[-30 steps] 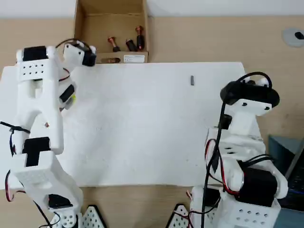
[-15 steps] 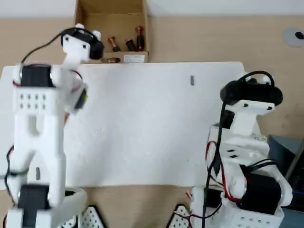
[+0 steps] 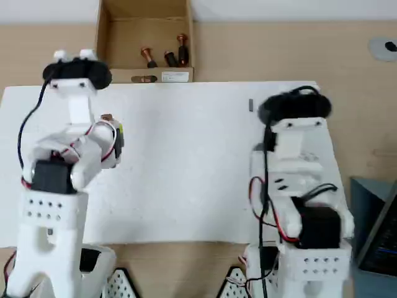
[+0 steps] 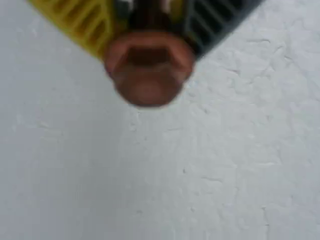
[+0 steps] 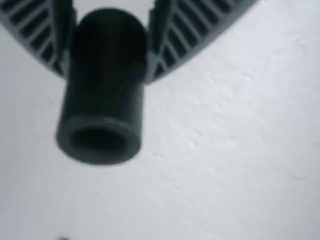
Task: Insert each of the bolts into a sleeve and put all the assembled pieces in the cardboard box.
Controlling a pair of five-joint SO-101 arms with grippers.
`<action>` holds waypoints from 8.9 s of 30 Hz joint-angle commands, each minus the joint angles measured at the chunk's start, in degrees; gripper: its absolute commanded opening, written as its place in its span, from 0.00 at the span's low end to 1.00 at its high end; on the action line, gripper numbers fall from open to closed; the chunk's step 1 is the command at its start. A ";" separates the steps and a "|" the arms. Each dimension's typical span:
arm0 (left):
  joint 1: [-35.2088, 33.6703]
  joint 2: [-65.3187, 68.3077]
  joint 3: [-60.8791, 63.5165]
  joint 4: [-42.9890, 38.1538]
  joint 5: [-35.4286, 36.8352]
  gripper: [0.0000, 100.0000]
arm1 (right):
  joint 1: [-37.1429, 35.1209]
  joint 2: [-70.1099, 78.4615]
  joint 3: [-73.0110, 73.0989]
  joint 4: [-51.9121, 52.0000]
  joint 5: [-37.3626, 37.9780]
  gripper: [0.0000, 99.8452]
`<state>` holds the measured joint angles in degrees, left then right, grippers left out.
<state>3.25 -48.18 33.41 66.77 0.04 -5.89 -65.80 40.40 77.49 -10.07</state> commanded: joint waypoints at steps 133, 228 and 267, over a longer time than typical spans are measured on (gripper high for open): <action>17.67 -56.22 18.11 2.11 27.08 0.17 | -41.98 -28.26 27.21 -20.04 16.97 0.01; -10.90 -56.31 62.95 -12.84 1.93 0.00 | -19.91 127.78 -114.51 -27.16 35.96 0.15; -10.90 -56.31 62.95 -12.84 1.93 0.00 | -17.80 101.05 -135.78 24.88 23.38 0.15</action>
<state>-7.74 -104.09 96.09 54.90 2.07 -25.41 41.71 -92.70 101.05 15.34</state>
